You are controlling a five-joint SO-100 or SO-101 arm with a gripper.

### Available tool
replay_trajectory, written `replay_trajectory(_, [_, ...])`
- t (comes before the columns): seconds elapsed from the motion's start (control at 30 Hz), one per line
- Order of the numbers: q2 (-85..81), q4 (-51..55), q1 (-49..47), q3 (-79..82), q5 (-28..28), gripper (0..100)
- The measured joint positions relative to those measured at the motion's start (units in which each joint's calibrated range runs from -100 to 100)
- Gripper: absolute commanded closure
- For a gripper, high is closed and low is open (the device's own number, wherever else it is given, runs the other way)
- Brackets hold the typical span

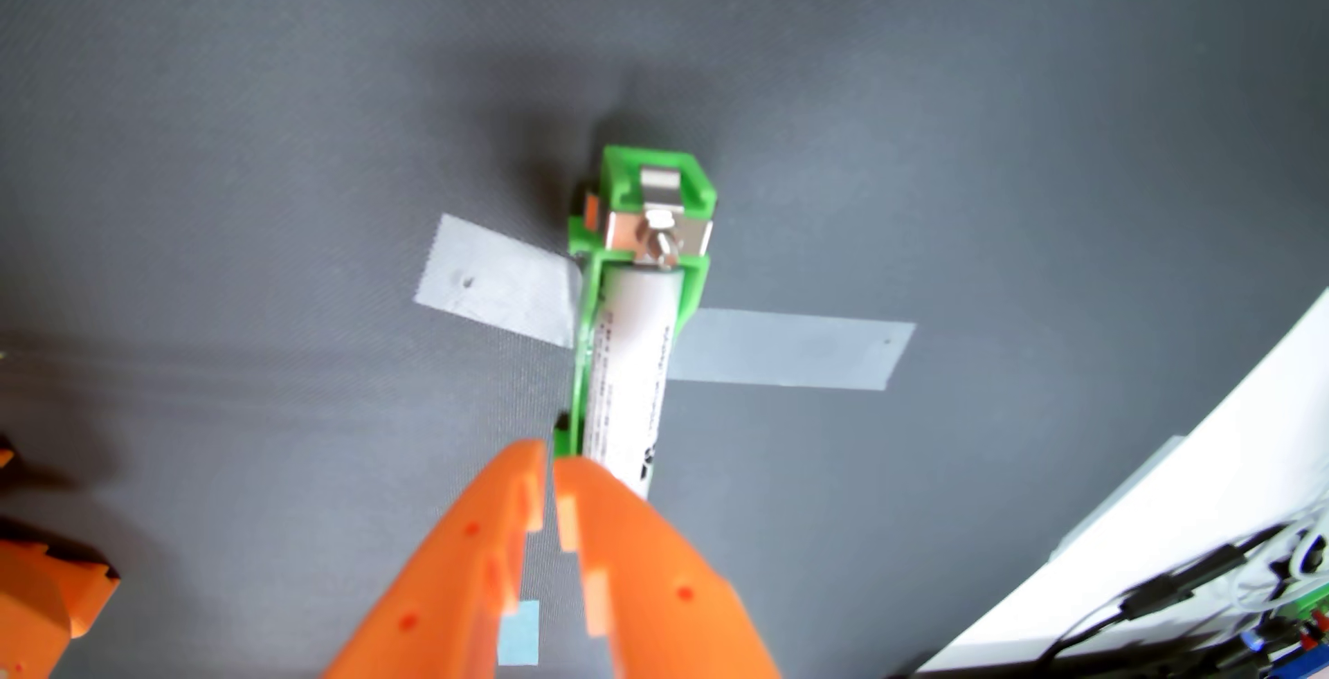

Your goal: Insert Battery

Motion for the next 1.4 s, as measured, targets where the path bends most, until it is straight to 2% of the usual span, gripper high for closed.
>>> replay_trajectory(0.23, [0.0, -0.3, 9.0, -0.4, 0.0, 98])
replay_trajectory(0.47, [0.0, -4.3, 8.1, -0.4, 0.0, 98])
replay_trajectory(1.4, [0.0, -5.0, 7.9, 2.6, 0.1, 98])
